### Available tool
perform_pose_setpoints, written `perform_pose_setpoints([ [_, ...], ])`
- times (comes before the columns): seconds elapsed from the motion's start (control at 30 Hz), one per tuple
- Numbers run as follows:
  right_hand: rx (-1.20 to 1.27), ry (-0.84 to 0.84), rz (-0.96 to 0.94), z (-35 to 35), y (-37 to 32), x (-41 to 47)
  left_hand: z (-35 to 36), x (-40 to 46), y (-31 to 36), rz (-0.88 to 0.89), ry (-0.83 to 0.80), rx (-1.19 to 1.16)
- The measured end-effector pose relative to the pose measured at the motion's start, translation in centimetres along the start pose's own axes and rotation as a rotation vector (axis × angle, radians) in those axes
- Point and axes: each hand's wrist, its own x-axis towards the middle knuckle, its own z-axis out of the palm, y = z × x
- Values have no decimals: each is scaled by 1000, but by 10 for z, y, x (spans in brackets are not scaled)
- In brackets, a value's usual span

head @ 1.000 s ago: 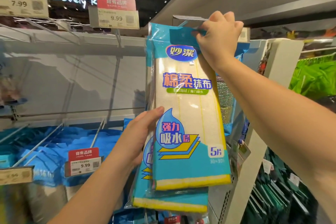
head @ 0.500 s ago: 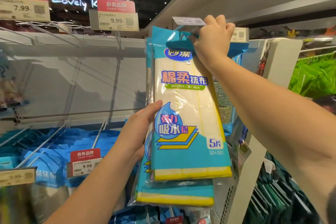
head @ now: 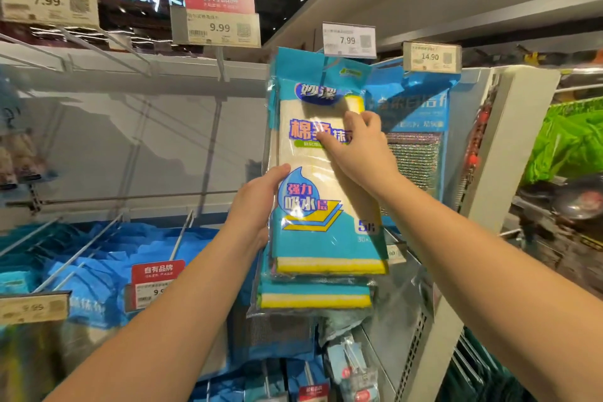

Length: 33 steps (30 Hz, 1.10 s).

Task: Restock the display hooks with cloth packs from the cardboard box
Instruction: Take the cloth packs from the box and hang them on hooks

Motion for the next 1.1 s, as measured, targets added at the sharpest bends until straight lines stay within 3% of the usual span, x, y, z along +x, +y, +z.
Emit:
perform_pose_setpoints([
  [0.33,-9,-110,83,35,-9,35,-19,35,11,7,82,149],
  [0.47,77,-112,90,39,-6,36,-42,20,14,106,135,335],
  [0.73,87,-47,14,36,16,30,-116,-26,3,280,324,431],
  [1.1,-3,-62,-33,35,18,17,-129,-73,-11,252,247,255],
])
